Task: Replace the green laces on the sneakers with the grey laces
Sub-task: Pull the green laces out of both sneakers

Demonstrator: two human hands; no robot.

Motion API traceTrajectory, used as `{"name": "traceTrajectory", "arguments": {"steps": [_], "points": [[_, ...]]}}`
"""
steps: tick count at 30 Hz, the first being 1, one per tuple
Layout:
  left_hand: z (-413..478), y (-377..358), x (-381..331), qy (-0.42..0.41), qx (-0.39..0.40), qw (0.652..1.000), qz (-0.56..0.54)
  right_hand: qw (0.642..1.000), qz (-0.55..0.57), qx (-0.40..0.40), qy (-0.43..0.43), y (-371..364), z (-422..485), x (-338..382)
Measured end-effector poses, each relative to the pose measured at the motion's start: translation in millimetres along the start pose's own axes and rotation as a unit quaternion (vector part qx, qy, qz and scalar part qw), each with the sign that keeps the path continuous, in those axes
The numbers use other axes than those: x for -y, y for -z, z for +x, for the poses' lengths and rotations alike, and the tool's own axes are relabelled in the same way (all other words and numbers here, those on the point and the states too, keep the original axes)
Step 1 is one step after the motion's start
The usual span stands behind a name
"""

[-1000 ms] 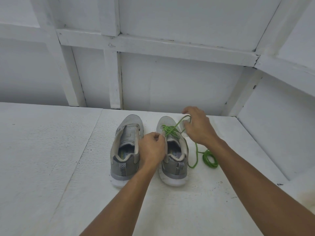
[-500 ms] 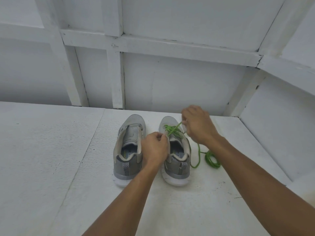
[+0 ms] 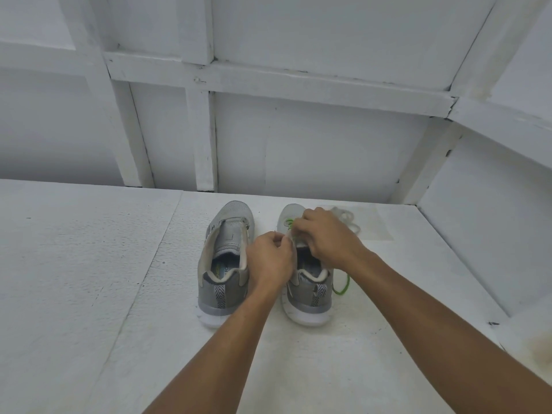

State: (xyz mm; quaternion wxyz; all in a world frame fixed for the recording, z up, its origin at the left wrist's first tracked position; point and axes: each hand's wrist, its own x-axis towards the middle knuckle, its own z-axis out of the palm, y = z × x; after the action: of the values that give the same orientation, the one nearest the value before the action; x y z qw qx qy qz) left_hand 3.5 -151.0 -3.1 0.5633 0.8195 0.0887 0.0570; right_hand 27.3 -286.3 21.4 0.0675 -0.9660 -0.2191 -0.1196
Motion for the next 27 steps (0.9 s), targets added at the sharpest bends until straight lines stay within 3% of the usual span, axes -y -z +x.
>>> {"name": "traceTrajectory", "arguments": {"steps": [3, 9, 14, 20, 23, 27], "points": [[0.9, -0.3, 1.0, -0.004, -0.002, 1.000, -0.005, 0.999, 0.031, -0.009, -0.041, 14.5, -2.6, -7.1], [0.7, -0.5, 1.5, -0.005, 0.003, 1.000, 0.000, 0.987, 0.049, -0.103, -0.114, 34.7, -5.7, -33.7], [0.8, 0.1, 3.3, -0.023, 0.002, 1.000, 0.016, 0.951, 0.082, -0.211, -0.211, 46.8, -12.0, -55.0], [1.6, 1.2, 3.3, -0.037, 0.019, 0.999, 0.032, 0.926, 0.105, -0.235, -0.277, 36.7, -19.9, -56.4], [6.1, 1.3, 3.8, -0.066, 0.047, 0.995, 0.062, 0.924, 0.112, -0.210, -0.299, 23.6, -22.8, -49.2], [17.3, 3.3, -1.6, -0.147, 0.061, 0.978, 0.132, 0.935, 0.116, -0.018, -0.334, 8.5, -29.7, -38.8]]}}
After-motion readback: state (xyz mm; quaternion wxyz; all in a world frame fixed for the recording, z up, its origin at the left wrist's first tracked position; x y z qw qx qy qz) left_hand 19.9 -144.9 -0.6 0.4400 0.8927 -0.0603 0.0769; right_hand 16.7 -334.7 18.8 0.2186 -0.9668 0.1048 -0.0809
